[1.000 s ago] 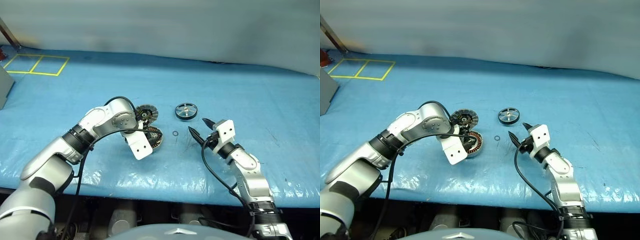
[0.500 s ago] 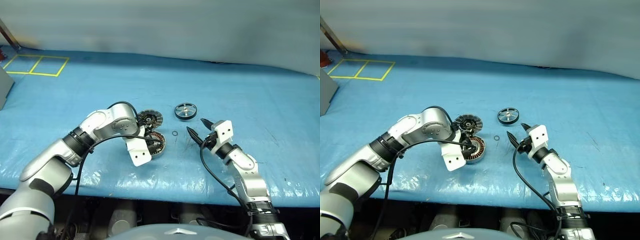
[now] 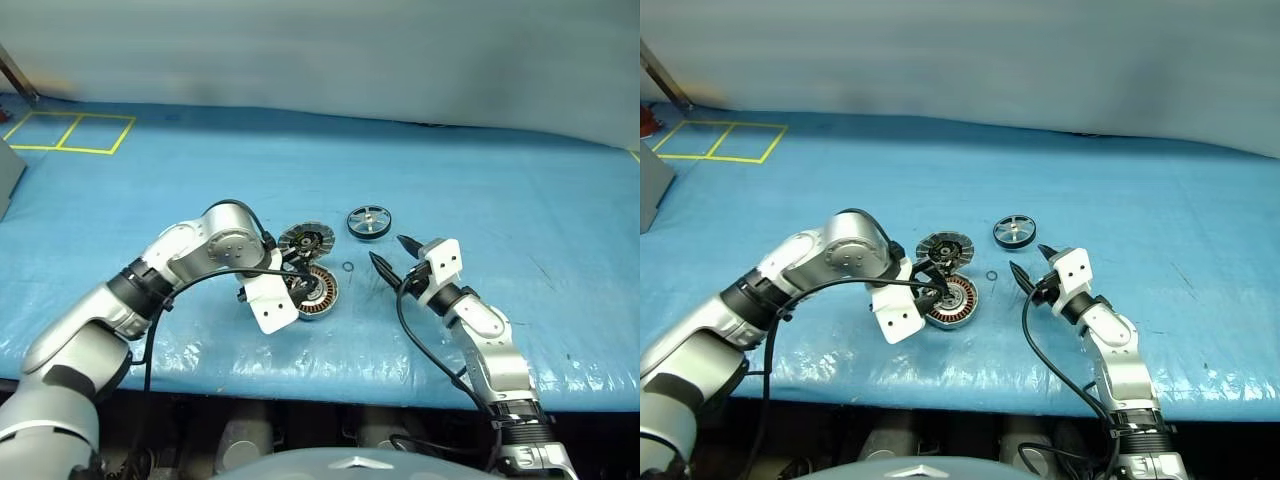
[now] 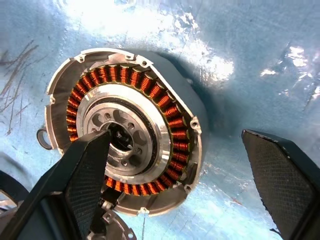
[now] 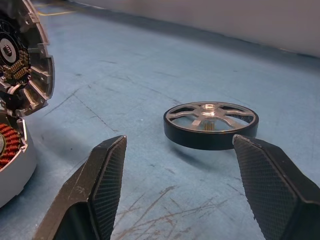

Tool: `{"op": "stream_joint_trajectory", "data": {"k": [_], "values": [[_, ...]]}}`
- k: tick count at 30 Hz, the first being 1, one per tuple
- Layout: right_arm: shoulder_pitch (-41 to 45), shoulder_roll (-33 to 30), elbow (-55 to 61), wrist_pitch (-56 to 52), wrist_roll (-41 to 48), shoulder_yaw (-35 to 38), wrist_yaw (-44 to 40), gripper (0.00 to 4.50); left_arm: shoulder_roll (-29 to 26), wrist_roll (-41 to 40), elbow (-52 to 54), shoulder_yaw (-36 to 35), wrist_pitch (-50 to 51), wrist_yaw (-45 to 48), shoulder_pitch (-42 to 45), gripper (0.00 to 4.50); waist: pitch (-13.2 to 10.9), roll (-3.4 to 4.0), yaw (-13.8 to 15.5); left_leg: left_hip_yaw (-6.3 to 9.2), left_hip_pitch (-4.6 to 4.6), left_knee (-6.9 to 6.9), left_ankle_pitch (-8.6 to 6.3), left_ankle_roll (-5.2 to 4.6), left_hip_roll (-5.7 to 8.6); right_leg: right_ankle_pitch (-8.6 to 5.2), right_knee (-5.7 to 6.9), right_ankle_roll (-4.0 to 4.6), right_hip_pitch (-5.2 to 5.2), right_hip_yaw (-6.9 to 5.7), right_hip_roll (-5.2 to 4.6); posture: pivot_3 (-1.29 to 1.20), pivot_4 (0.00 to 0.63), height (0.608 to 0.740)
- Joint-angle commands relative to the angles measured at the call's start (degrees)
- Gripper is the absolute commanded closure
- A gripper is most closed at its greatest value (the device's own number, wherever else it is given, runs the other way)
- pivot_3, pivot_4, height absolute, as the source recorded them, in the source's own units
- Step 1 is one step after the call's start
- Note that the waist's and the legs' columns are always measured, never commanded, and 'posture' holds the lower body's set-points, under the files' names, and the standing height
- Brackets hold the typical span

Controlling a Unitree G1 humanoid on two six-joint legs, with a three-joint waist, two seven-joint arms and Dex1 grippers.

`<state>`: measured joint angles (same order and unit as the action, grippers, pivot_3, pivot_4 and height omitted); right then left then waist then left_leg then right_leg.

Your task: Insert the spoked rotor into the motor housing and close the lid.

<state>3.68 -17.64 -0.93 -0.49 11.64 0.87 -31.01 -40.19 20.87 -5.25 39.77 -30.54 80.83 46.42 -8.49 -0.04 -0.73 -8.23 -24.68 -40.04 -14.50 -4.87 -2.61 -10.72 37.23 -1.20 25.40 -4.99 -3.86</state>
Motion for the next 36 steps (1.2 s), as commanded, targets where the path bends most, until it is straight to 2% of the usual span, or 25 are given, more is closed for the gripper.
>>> {"op": "stream_joint_trajectory", "data": {"k": [1, 5, 9, 12, 16, 19, 24, 30, 36], "values": [[0.63, 0.31, 0.99, 0.68, 0.99, 0.2, -0.59, 0.97, -3.23, -5.98, 4.9, -3.59, 3.36, 2.79, -2.19, 0.03, 0.0, 0.0, 0.06, 0.0, -0.01, 0.0, 0.01, 0.01, 0.0, 0.0, 0.01, 0.0, 0.0, -0.01, 0.0, 0.0, 0.15, 0.74], [-0.13, 0.51, 0.8, 0.12, 1.23, -0.24, -1.07, 0.97, -7.53, -16.88, 8.05, -9.19, 12.21, 5.12, -8.03, 0.03, 0.01, 0.02, -0.04, 0.01, 0.02, 0.0, 0.01, 0.02, -0.01, 0.0, 0.03, 0.01, 0.01, 0.01, -0.01, 0.0, 0.15, 0.74], [-0.64, 0.46, 1.09, -0.5, 1.1, -0.68, -1.44, 0.97, -7.32, -29.36, 11.71, -17.82, 29.05, 0.95, -16.69, 0.03, 0.0, 0.04, 0.06, 0.03, 0.02, 0.0, 0.03, 0.05, -0.02, -0.02, 0.05, 0.02, 0.0, -0.01, -0.04, 0.0, 0.15, 0.74], [-0.83, 0.42, 1.63, -1.04, 0.76, -1.54, -2.01, 0.97, -5.05, -33.08, 12.52, -22.73, 36.09, -5.24, -22.36, 0.03, 0.0, 0.04, 0.1, 0.08, 0.06, -0.01, 0.03, 0.07, 0.0, -0.02, 0.05, 0.01, -0.03, -0.05, -0.09, 0.0, 0.15, 0.74], [-0.72, 0.49, 1.52, -1.52, 0.58, -2.28, -2.03, 0.97, 2.73, -38.25, 13.89, -29.13, 41.22, -16.21, -30.64, 0.03, 0.01, 0.06, 0.05, 0.1, 0.12, 0.0, 0.04, 0.09, 0.01, -0.02, 0.04, 0.01, -0.08, -0.07, -0.11, 0.0, 0.15, 0.74], [-0.73, 0.1, 0.94, -2.16, -0.01, -2.55, -1.59, 0.97, 7.56, -40.14, 14.79, -32.09, 42.14, -22.05, -37.08, 0.03, 0.02, 0.07, 0.03, 0.09, 0.09, 0.02, 0.04, 0.1, 0.0, -0.01, 0.04, 0.02, -0.05, -0.05, -0.21, 0.0, 0.15, 0.74], [-0.37, -0.32, -0.43, -2.53, -1.11, -2.62, -1.04, 0.97, 11.22, -40.92, 12.47, -34.9, 40.32, -26.67, -43.24, 0.03, 0.02, 0.06, 0.06, 0.12, 0.15, 0.08, 0.09, 0.25, -0.01, -0.01, 0.09, 0.1, -0.03, -0.13, -0.38, 0.0, 0.15, 0.74], [1.02, -0.27, -2.92, -4.29, -3.68, -4.86, -1.26, 0.97, 13.92, -39.73, 8.71, -38.38, 33.59, -29.34, -45.74, 0.03, 0.02, 0.06, 0.07, 0.23, 0.25, 0.08, -0.16, 0.31, -0.01, 0.04, 0.06, 0.19, 0.08, -0.37, -0.56, 0.0, 0.15, 0.74], [4.31, 1.47, -8.4, -4.1, -5.1, -6.22, -0.54, 0.97, 15.62, -38.65, 4.87, -37.84, 27.9, -29.49, -45.24, 0.03, 0.03, 0.05, 0.05, 0.24, 0.22, 0.09, -0.16, 0.3, 0.0, 0.05, 0.04, 0.25, 0.08, -0.43, -0.57, 0.0, 0.15, 0.74]]}}
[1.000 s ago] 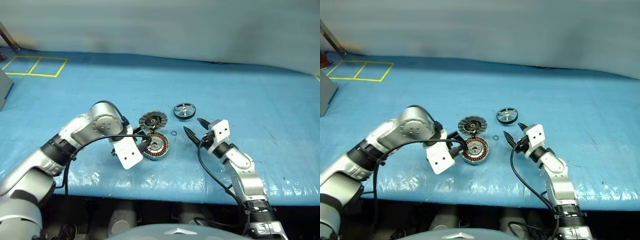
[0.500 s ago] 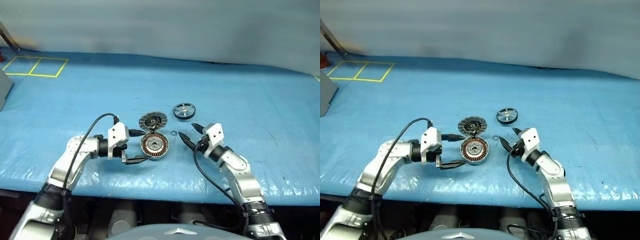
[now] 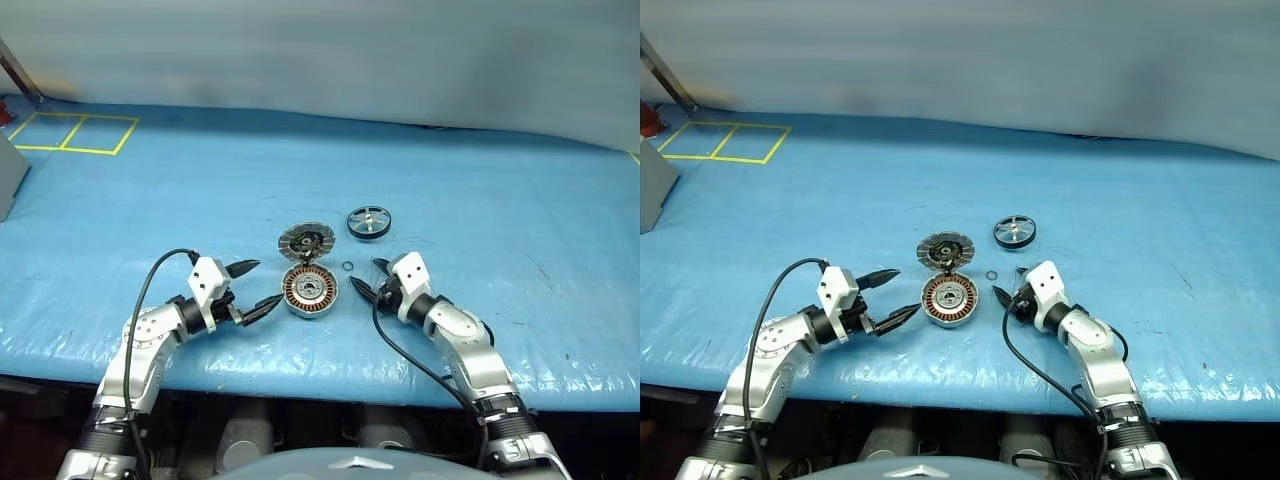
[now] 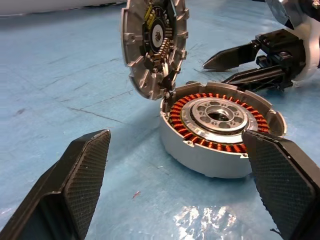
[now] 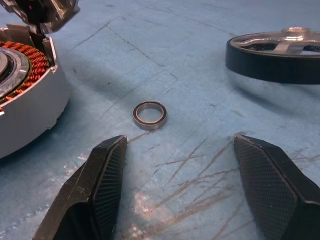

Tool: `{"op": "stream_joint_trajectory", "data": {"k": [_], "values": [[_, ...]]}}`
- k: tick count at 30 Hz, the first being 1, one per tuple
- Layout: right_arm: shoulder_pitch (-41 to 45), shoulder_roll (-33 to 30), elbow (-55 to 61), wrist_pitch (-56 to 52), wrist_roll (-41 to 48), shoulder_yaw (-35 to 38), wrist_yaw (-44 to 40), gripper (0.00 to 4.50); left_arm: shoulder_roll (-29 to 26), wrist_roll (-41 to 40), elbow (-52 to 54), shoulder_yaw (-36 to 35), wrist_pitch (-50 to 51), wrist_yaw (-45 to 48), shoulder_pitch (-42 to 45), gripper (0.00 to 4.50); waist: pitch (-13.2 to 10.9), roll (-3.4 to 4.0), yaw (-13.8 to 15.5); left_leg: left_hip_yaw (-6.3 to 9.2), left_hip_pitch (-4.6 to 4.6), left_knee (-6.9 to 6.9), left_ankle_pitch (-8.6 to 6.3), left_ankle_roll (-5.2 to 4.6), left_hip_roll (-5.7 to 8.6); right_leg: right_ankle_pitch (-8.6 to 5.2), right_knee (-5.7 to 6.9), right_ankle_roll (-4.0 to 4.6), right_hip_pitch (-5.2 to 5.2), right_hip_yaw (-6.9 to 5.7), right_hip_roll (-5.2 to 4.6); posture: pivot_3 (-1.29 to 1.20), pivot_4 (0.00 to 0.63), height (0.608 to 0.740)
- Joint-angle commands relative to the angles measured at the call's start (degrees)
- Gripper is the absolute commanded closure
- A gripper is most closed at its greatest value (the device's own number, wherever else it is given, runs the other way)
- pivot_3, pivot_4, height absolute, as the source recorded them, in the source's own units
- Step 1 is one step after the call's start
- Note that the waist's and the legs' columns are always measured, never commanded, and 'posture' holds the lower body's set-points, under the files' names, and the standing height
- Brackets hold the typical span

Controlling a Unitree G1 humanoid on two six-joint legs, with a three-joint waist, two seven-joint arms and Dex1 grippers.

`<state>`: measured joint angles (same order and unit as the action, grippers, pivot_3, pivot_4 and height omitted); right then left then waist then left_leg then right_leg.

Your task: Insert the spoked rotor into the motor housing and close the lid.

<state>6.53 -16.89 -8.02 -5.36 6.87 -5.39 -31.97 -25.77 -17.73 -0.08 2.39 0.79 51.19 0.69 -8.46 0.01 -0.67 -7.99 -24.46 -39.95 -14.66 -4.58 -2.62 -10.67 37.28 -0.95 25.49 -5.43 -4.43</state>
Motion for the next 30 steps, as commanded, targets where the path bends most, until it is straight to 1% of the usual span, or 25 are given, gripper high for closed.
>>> {"op": "stream_joint_trajectory", "data": {"k": [1, 11, 12, 14, 16, 17, 20, 25, 28, 30], "values": [[1.93, 1.06, -1.84, 0.84, -0.12, -0.05, 0.28, 0.97, 1.44, -0.14, -0.71, -0.48, -4.43, 0.45, 0.55, 0.03, 0.0, 0.0, 0.0, 0.0, 0.0, 0.0, 0.0, 0.0, 0.0, 0.0, -0.03, 0.0, 0.0, -0.01, 0.0, 0.0, 0.15, 0.74], [4.49, 2.06, -5.24, 0.27, -1.1, -1.68, -0.6, 0.97, 0.82, -0.8, -1.35, -0.82, -6.07, 1.78, 0.47, 0.03, 0.01, -0.01, -0.1, 0.01, 0.0, 0.02, -0.01, -0.01, -0.01, 0.0, -0.04, 0.0, 0.0, -0.04, -0.02, 0.0, 0.15, 0.74], [4.46, 1.97, -5.3, 0.13, -1.48, -1.82, -0.49, 1.34, 0.59, -0.97, -1.29, -0.96, -6.01, 1.97, 0.48, 0.0, 0.01, 0.0, -0.11, 0.02, 0.0, 0.02, -0.01, -0.01, -0.01, 0.0, -0.04, 0.0, 0.0, -0.04, -0.02, 0.0, 0.15, 0.74], [4.35, 1.93, -5.35, -0.02, -1.86, -1.89, -0.26, 1.8, 0.13, -1.32, -1.34, -1.19, -5.88, 2.35, 0.61, 0.0, 0.01, 0.0, -0.11, 0.02, 0.0, 0.03, -0.01, -0.01, -0.01, 0.0, -0.04, 0.0, 0.0, -0.05, -0.03, 0.0, 0.15, 0.74], [4.25, 1.8, -5.29, -0.14, -2.22, -2.02, 0.0, 2.44, -0.1, -1.41, -1.39, -1.22, -5.78, 2.59, 0.65, 0.0, 0.01, 0.0, -0.1, 0.03, 0.0, 0.03, -0.01, -0.01, -0.01, 0.0, -0.06, 0.0, 0.0, -0.06, -0.04, 0.0, 0.15, 0.74], [4.21, 1.69, -5.24, -0.19, -2.49, -2.12, 0.14, 2.84, -0.16, -1.42, -1.38, -1.2, -5.74, 2.66, 0.64, 0.0, 0.01, 0.0, -0.1, 0.04, 0.0, 0.04, -0.02, -0.01, -0.01, 0.0, -0.07, 0.0, -0.01, -0.06, -0.05, 0.0, 0.15, 0.74], [4.04, 1.53, -4.98, -0.09, -3.13, -2.22, 0.68, 3.77, -0.21, -1.93, -1.2, -1.14, -5.24, 3.14, 0.54, 0.0, 0.01, 0.0, -0.1, 0.04, 0.0, 0.06, -0.02, -0.01, -0.01, 0.0, -0.11, 0.0, -0.02, -0.06, -0.07, 0.0, 0.15, 0.74], [3.17, 1.11, -4.05, -0.48, -2.92, -1.81, 0.83, 3.77, -0.39, -2.11, -1.11, -0.93, -5.18, 4.17, 0.47, 0.0, 0.01, 0.0, -0.05, 0.06, 0.0, 0.12, -0.02, -0.01, -0.01, 0.0, -0.15, 0.0, -0.02, -0.04, -0.11, 0.0, 0.15, 0.74], [1.06, 0.18, 0.05, -0.91, -1.46, 0.01, 1.06, 3.83, -0.51, -2.32, -1.69, -0.95, -5.72, 5.25, 0.5, 0.0, 0.01, 0.0, 0.11, 0.08, -0.03, 0.25, -0.02, 0.0, 0.0, 0.0, -0.27, 0.0, -0.02, -0.05, -0.13, 0.0, 0.15, 0.74], [-0.55, -0.68, 3.96, -1.19, 0.09, 0.53, -0.32, 3.83, -0.61, -2.39, -2.07, -0.92, -6.39, 6.08, 0.51, 0.0, 0.01, 0.0, 0.17, 0.09, -0.08, 0.35, -0.02, -0.01, 0.02, 0.0, -0.37, 0.0, 0.01, -0.08, -0.14, 0.0, 0.15, 0.74]]}}
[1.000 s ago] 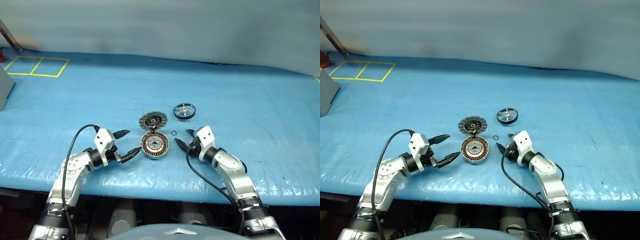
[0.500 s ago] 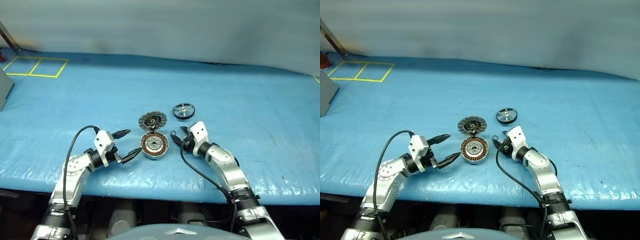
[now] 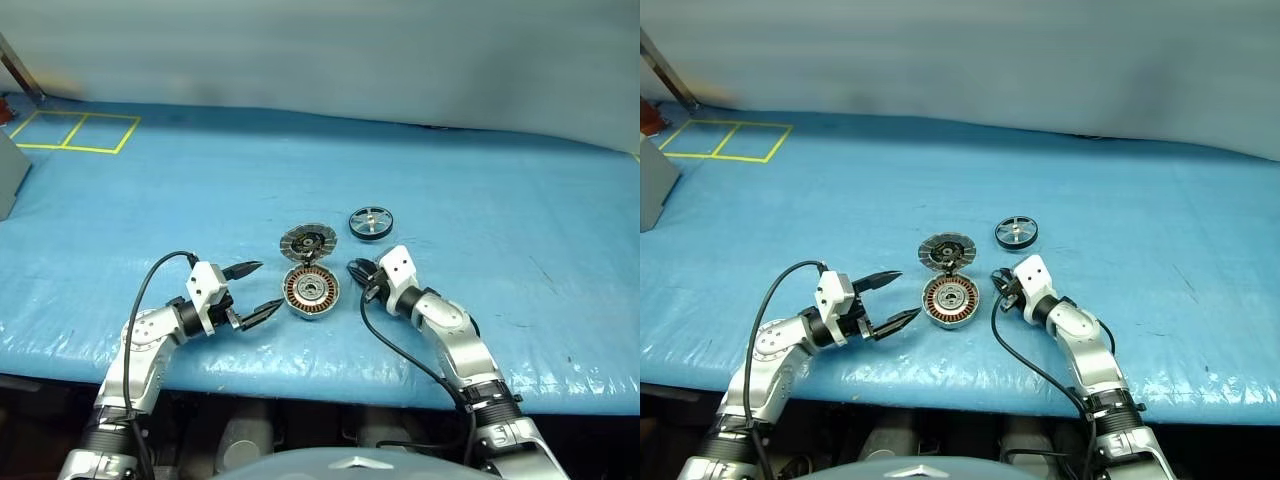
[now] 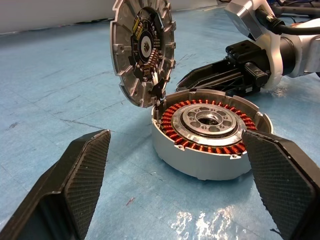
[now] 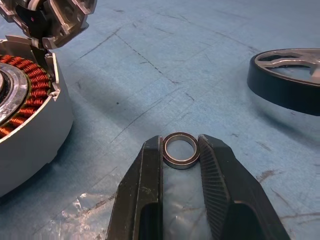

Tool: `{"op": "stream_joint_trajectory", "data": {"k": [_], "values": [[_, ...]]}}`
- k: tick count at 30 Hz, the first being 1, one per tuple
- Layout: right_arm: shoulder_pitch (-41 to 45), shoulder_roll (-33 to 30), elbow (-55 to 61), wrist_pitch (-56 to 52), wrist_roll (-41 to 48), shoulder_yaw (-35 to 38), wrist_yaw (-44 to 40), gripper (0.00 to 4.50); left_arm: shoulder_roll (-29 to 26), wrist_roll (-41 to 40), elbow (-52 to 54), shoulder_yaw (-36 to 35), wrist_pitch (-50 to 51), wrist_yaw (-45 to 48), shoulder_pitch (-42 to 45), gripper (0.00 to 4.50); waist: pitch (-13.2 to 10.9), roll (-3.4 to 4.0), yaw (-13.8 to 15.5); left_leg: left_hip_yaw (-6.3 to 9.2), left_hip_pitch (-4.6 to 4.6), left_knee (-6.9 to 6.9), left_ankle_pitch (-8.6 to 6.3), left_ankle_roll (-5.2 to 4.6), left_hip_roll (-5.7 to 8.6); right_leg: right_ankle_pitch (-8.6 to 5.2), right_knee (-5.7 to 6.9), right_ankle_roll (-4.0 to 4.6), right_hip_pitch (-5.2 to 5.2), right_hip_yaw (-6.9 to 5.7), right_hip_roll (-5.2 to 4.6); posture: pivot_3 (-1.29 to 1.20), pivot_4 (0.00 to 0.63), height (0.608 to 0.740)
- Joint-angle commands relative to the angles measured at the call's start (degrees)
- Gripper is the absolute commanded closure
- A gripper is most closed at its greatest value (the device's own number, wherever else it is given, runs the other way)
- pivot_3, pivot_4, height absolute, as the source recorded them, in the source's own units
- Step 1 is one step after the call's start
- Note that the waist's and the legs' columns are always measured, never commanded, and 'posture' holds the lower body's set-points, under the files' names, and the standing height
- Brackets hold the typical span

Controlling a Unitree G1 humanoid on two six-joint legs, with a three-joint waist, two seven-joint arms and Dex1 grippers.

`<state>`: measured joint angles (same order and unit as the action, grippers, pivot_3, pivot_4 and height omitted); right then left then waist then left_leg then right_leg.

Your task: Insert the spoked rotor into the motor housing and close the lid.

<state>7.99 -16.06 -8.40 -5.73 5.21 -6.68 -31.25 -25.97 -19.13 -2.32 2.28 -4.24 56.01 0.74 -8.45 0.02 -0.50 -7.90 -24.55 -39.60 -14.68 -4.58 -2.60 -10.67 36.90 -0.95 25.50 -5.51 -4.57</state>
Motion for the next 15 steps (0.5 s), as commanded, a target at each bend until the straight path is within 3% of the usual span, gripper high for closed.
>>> {"op": "stream_joint_trajectory", "data": {"k": [1, 8, 15], "values": [[-2.76, -1.89, 6.41, -0.95, 2.75, 1.95, -2.0, 3.83, -0.33, -1.2, 0.04, -0.83, -1.64, 1.7, 0.47, 0.0, 0.0, 0.01, -0.02, 0.0, -0.02, 0.04, 0.0, 0.0, 0.0, -0.01, -0.05, 0.02, 0.01, -0.01, 0.0, 0.0, 0.15, 0.74], [-5.4, -4.64, 19.42, -4.72, 7.69, -0.19, -8.07, 3.83, -0.03, -0.88, -1.32, -0.14, -4.42, 4.77, 0.87, 0.0, -0.04, 0.05, -0.29, -0.04, -0.13, 0.17, 0.01, 0.02, -0.02, -0.05, -0.05, 0.07, 0.01, -0.01, 0.07, 0.0, 0.15, 0.74], [-3.25, -3.3, 21.52, -6.78, 7.91, -5.64, -10.47, 3.83, -0.17, 0.11, -2.11, 0.11, -6.36, 5.55, 0.63, 0.0, -0.04, 0.05, -0.14, 0.11, -0.04, 0.18, 0.01, 0.07, -0.02, -0.1, -0.08, 0.13, 0.07, -0.14, 0.04, 0.0, 0.15, 0.74]]}}
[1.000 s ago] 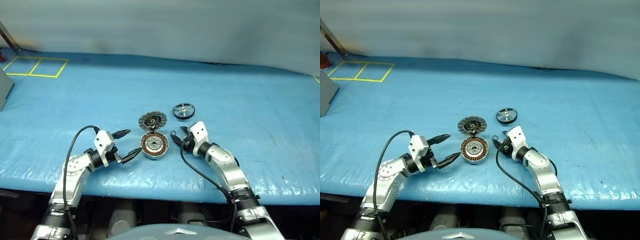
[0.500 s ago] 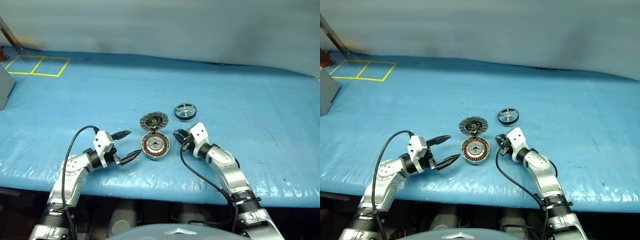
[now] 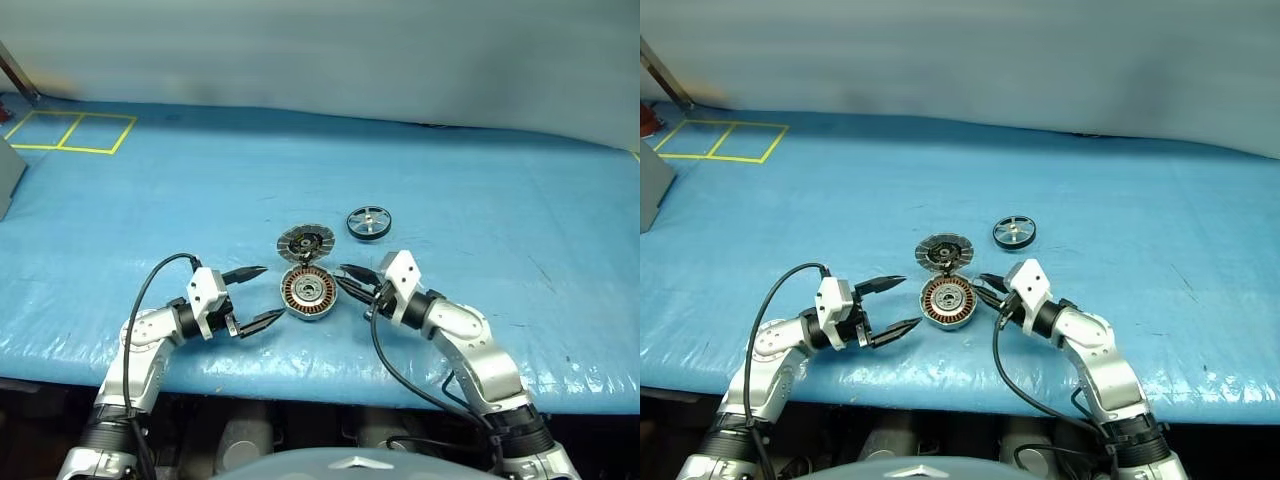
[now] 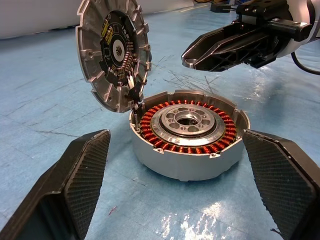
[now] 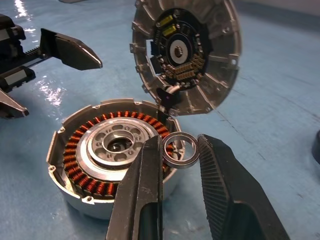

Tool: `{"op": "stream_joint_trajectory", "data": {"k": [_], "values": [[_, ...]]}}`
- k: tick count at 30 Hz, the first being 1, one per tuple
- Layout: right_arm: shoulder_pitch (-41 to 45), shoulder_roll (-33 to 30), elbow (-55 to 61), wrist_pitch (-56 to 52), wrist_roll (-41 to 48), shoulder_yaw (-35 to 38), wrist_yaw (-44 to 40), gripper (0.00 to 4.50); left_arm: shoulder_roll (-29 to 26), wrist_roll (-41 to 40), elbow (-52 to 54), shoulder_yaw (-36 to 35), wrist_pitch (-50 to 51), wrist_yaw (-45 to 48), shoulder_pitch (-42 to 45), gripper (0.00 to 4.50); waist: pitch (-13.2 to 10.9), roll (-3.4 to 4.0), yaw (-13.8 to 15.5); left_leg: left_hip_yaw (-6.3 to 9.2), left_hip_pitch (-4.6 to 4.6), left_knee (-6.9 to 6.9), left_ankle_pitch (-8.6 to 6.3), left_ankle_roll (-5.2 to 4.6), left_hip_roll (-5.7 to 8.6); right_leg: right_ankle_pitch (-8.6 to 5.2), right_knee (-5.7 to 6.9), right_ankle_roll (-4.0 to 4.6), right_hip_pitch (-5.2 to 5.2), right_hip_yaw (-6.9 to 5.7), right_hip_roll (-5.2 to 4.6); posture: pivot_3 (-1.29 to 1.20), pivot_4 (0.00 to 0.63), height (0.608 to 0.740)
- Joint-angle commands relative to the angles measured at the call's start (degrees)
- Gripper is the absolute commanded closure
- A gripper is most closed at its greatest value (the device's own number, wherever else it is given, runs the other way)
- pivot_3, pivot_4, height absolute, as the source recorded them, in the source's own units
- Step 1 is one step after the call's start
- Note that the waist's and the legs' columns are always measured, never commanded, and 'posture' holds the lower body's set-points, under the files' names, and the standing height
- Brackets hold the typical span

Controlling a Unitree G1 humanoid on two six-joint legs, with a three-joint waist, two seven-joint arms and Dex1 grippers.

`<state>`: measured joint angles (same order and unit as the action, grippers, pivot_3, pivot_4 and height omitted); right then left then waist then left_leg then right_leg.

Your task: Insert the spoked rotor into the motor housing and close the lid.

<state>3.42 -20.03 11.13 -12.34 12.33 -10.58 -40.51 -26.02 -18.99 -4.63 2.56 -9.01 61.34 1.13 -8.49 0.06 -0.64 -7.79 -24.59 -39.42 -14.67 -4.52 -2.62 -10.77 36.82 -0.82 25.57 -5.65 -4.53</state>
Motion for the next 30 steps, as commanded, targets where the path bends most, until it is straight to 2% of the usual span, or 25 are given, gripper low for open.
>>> {"op": "stream_joint_trajectory", "data": {"k": [1, 8, 30], "values": [[1.68, 1.02, 1.4, -0.17, 0.53, -2.59, -1.51, 3.83, -0.12, 0.05, 0.18, -0.15, -1.75, 0.19, 0.17, 0.0, 0.0, 0.0, 0.0, 0.0, -0.01, 0.0, -0.01, -0.02, 0.0, 0.0, -0.01, 0.0, 0.0, 0.0, 0.0, 0.0, 0.15, 0.74], [3.79, 1.98, -1.53, 0.43, -1.3, -5.48, -1.63, 3.83, 0.18, 0.11, 0.81, -0.03, -1.46, -0.5, -0.41, 0.0, 0.0, -0.01, 0.06, 0.0, -0.07, 0.03, -0.02, -0.03, 0.02, -0.02, -0.04, 0.04, 0.02, -0.05, -0.01, 0.0, 0.15, 0.74], [4.7, 2.75, -5.1, 1.19, -3.34, -6.9, -1.59, 3.83, -0.44, 0.26, 1.42, -0.3, -1.18, -1.74, -1.02, 0.0, -0.01, -0.01, 0.01, 0.01, -0.06, 0.05, -0.01, 0.0, 0.01, -0.02, -0.03, 0.04, 0.03, -0.05, -0.01, 0.0, 0.15, 0.74]]}}
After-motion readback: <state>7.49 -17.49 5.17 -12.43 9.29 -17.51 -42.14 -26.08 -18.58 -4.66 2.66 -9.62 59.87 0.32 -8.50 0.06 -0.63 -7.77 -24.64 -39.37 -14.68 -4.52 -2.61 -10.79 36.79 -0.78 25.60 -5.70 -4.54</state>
